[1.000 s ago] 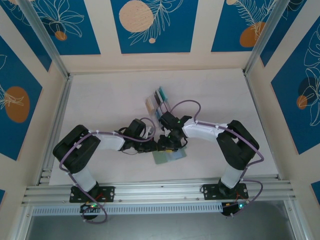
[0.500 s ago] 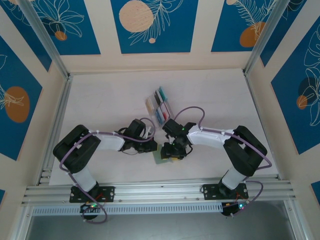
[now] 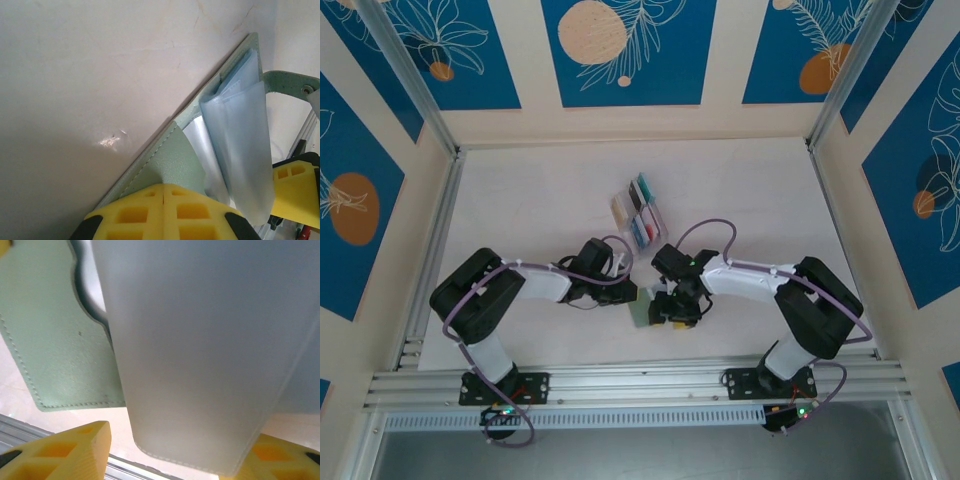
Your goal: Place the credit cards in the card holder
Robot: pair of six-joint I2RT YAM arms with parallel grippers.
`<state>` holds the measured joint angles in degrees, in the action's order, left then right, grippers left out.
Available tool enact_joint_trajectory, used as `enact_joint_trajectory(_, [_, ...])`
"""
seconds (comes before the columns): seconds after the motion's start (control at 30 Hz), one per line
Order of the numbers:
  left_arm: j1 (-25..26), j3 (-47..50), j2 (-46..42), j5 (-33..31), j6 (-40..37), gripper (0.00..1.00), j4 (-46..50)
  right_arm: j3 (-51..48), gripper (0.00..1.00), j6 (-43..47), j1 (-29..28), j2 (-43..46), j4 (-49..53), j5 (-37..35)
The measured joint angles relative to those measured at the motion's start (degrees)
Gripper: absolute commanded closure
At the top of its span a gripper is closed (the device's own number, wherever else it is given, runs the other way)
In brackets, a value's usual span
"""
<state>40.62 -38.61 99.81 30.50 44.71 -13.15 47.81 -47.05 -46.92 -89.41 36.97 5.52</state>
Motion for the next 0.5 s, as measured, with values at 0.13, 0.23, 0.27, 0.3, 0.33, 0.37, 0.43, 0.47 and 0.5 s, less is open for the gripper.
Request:
enact_joint_trajectory(0.13, [0.0,0.0,0.02,0.09,0.0,1.0,-0.04,0.0,0.44,0.02,0.04,0.07,-0.04,-0.07])
enact_joint_trajectory(0.23, [0.0,0.0,0.02,0.09,0.0,1.0,-0.07,0.09,0.47,0.09,0.04,0.07,0.0,-0.13])
enact_joint_trajectory(0.27, [0.0,0.0,0.02,0.09,0.0,1.0,-0.07,0.35,0.48,0.11,0.04,0.07,0.17,-0.13])
enact_joint_trajectory(0.3, [0.0,0.0,0.02,0.09,0.0,1.0,-0.09,0.63,0.49,0.11,0.04,0.07,0.39,-0.15])
enact_joint_trajectory(0.33, [0.0,0.0,0.02,0.09,0.0,1.0,-0.09,1.11,0.5,0.15,0.04,0.07,0.61,-0.2])
enact_joint_trajectory(0.37, [0.0,0.02,0.02,0.09,0.0,1.0,-0.11,1.7,0.51,0.35,0.04,0.07,0.87,-0.37])
enact_joint_trajectory(0.43, [0.0,0.11,0.02,0.09,0.0,1.0,-0.24,2.78,0.53,0.59,0.04,0.07,1.46,-0.76])
enact_joint_trajectory(0.47, [0.0,0.11,0.02,0.11,0.0,1.0,-0.33,3.39,0.54,0.72,0.04,0.07,1.75,-1.07])
enact_joint_trajectory(0.5, [0.0,0.17,0.02,0.11,0.0,1.0,-0.39,3.85,0.54,0.87,0.04,0.07,2.08,-1.27])
